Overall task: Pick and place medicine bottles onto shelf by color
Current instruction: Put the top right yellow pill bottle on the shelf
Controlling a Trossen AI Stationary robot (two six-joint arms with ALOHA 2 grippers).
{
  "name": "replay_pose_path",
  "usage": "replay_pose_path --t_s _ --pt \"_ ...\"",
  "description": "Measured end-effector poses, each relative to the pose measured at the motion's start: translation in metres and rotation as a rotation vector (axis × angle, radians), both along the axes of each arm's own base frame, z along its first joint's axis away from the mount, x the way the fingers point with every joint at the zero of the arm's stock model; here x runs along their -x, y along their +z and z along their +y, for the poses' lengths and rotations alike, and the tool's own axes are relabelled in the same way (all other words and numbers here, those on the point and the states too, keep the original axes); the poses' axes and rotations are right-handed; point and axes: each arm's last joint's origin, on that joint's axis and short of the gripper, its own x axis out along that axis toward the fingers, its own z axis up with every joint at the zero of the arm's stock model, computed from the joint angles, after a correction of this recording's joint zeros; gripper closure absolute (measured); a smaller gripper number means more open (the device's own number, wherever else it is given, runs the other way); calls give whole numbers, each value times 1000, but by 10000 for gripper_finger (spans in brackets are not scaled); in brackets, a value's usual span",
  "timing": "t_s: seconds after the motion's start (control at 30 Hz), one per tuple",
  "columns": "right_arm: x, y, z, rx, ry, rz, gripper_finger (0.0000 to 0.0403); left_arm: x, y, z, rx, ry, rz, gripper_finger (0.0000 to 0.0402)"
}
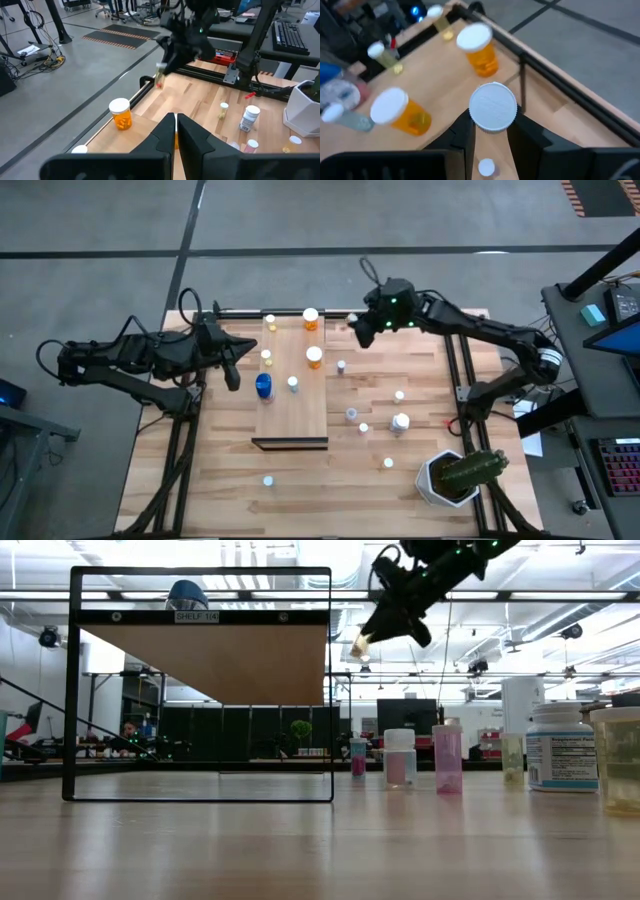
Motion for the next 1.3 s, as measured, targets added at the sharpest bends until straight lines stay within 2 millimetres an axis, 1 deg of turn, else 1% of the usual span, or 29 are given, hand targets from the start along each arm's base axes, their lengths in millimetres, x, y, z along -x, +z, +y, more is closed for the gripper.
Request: replay_pose_path --t_s 0.1,0.2,0.3,0.43,0.53,0.63,0.77,0.93,1.13,1.3 --pt "-17 -10 0 -7 14 1 314 0 0 0 0 0 1 401" --pt "-33 -13 -5 -10 19 -7 314 0 0 0 0 0 0 401" --pt "-50 -9 -10 11 41 4 314 0 0 0 0 0 1 401" --pt "-66 0 -15 32 95 86 314 0 0 0 0 0 1 401" --pt "-76 -1 -17 28 148 184 314 0 0 0 0 0 1 401" --pt "-86 0 -15 53 208 233 314 0 0 0 0 0 1 401" --pt "-95 6 -14 80 247 234 318 0 0 0 0 0 1 401" --pt "-105 5 -14 99 266 243 321 0 0 0 0 0 2 401" --pt "-108 -7 -13 79 293 324 316 0 -1 0 0 0 2 401" --pt "-108 -8 -12 95 292 338 315 0 -1 0 0 0 2 401"
